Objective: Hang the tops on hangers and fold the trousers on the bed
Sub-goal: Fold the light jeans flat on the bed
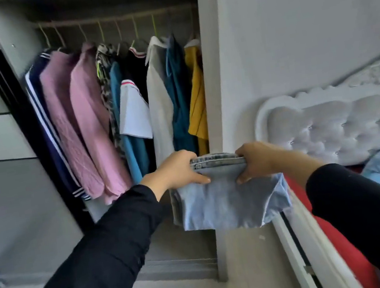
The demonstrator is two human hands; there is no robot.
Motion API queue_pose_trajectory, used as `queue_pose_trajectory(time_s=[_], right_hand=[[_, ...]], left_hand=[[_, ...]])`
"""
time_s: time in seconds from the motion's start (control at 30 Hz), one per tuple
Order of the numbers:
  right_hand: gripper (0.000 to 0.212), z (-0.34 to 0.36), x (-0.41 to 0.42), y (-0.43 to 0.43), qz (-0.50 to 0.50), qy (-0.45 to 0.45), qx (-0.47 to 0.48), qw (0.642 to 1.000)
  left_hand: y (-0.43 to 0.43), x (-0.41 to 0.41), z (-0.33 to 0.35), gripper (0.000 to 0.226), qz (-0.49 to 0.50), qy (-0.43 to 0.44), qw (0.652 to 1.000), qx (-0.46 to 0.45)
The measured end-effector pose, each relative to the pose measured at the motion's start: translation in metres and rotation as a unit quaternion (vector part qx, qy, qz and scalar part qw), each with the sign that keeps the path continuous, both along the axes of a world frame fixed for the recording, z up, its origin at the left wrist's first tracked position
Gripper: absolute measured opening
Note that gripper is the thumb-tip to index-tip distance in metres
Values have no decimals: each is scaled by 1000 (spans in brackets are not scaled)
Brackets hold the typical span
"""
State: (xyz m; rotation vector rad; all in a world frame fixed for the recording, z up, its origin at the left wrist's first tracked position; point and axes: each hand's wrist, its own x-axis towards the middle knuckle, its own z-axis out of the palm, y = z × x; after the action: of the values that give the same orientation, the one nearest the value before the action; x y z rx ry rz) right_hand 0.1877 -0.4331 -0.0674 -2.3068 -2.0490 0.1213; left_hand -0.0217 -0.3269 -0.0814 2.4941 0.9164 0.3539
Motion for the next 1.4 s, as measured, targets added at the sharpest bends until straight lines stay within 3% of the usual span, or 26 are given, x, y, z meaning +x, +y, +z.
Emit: queue_pose_trajectory(time_s=[0.23,0.53,0.6,0.77,0.97,1.13,1.23,1.33,1.4], right_hand=[[39,-60,-79,158,95,-7,-35,995],[35,-204,-136,327,104,46,-127,985],[31,-244,-151,355,100,48,-135,985],[26,-378,-187,410,82,65,-163,981],[39,-560,-214,481,55,51,-181,981],[38,-683,-222,555,49,17,-127,991],[39,-729,-222,594,19,-17,-78,997],[35,-759,-228,620,-6,-43,1,999],[43,-785,-238,625,-22,-61,54,996]], left_hand=[[129,-84,-65,37,82,28,996,-30],[285,-136,-200,40,118,122,978,-126],[313,-148,-242,26,125,137,972,-142],[377,-179,-365,16,126,180,959,-179],[457,-202,-544,27,104,211,951,-199],[527,-209,-666,22,98,181,973,-107],[560,-209,-707,30,109,149,983,-12],[584,-208,-740,19,124,116,981,97],[590,-211,-768,35,148,119,970,154]])
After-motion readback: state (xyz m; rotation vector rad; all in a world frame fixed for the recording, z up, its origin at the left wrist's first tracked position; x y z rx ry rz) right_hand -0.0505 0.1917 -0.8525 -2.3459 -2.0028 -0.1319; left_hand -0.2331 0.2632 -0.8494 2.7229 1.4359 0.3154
